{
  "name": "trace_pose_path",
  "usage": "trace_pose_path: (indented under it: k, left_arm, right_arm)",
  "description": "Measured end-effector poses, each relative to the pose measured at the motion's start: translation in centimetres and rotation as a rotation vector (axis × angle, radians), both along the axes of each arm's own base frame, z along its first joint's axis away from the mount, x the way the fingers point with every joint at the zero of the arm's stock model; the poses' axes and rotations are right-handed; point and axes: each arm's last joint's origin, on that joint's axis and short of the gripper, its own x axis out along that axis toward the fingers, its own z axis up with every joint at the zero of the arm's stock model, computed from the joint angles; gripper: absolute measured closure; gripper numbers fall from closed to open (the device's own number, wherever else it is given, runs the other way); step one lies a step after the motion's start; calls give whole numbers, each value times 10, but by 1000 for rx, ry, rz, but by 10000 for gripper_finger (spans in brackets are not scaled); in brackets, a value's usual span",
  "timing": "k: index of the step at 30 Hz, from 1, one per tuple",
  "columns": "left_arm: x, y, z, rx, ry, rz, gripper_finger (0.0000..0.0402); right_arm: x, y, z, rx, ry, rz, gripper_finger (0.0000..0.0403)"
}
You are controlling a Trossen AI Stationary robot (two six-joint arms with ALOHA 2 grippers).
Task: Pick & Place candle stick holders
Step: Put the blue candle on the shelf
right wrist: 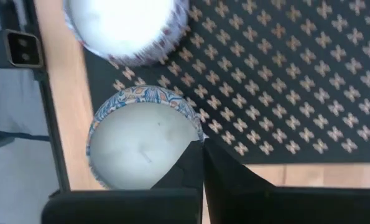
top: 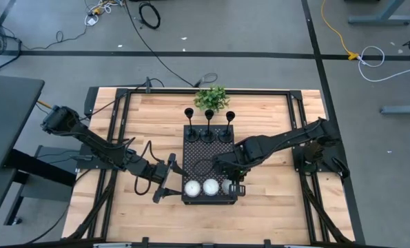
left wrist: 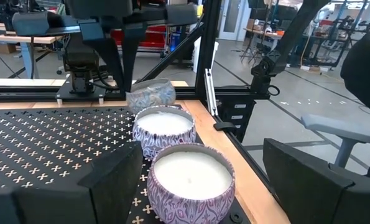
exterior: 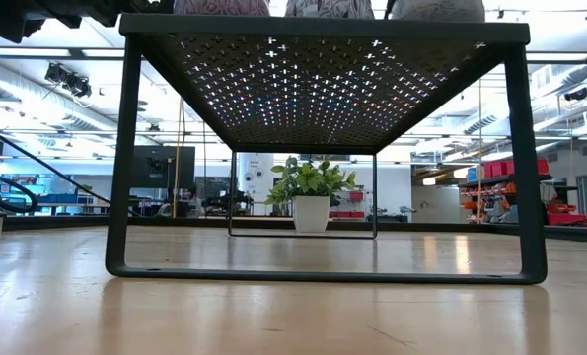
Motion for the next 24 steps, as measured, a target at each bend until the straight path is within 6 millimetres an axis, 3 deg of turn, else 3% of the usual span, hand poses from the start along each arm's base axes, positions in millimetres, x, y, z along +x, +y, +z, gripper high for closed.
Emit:
trace_pose_path:
  k: [24]
  left_arm:
    - [0, 0, 0, 1, 4, 0, 71]
  right_arm:
    - [3, 4, 1, 6, -42, 30, 403]
